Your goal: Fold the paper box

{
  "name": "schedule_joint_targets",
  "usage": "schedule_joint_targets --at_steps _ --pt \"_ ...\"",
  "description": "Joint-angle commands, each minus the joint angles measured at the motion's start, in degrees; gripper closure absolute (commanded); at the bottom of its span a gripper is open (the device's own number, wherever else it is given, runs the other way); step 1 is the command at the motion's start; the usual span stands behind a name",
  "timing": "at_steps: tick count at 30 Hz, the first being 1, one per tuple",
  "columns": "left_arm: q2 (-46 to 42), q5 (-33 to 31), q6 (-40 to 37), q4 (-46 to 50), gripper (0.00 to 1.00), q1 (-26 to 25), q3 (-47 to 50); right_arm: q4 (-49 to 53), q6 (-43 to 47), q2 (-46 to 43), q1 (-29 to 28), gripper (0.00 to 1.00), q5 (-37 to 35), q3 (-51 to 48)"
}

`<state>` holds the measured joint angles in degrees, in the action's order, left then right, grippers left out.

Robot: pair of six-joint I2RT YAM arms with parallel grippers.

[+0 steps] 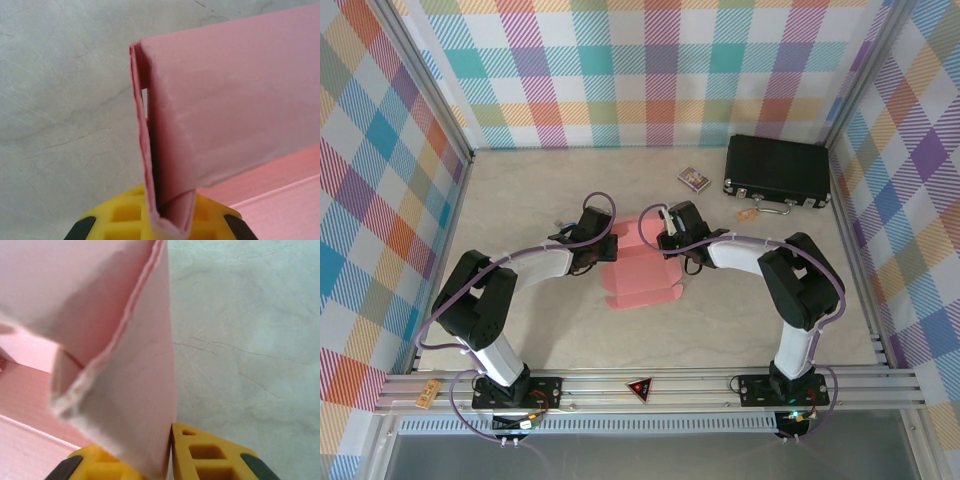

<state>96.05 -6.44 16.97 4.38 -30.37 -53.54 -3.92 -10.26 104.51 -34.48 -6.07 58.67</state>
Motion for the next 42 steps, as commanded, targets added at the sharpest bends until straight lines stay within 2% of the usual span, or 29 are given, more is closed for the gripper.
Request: schedule_joint_targets --at_steps 1,8,12,20,27,32,42 --pt "0.96 0.72 0.64 3.18 0.97 -0.74 -1.22 -1.52 -1.52 1.38 -0.18 0.85 -5.47 1.24" --pt "1.68 1.29 0.94 3.24 0.97 -1.01 -1.91 0.13 -0.58 3.17 -2.96 0.86 -13.7 3.82" --pt "2.29 1.4 1.02 3.42 0.97 -1.23 -2.68 1.34 -1.59 5.03 -5.94 0.86 -21.74 5.73" --pt "2.88 1.48 1.11 3.49 0.97 -1.71 -3.15 9.41 -9.69 10.6 -9.46 0.88 -36.34 11.92" --pt "2.94 1.44 1.02 3.38 0.97 -1.8 -3.03 15.1 -15.3 13.8 -9.82 0.89 -41.0 16.8" --pt "3.05 1.41 0.92 3.55 0.97 -1.88 -3.19 19.97 -20.54 15.58 -9.82 0.9 -42.17 19.87" --pt "3.17 1.07 0.95 3.57 0.97 -1.89 -3.05 25.88 -25.33 18.1 -9.72 0.91 -43.68 22.79"
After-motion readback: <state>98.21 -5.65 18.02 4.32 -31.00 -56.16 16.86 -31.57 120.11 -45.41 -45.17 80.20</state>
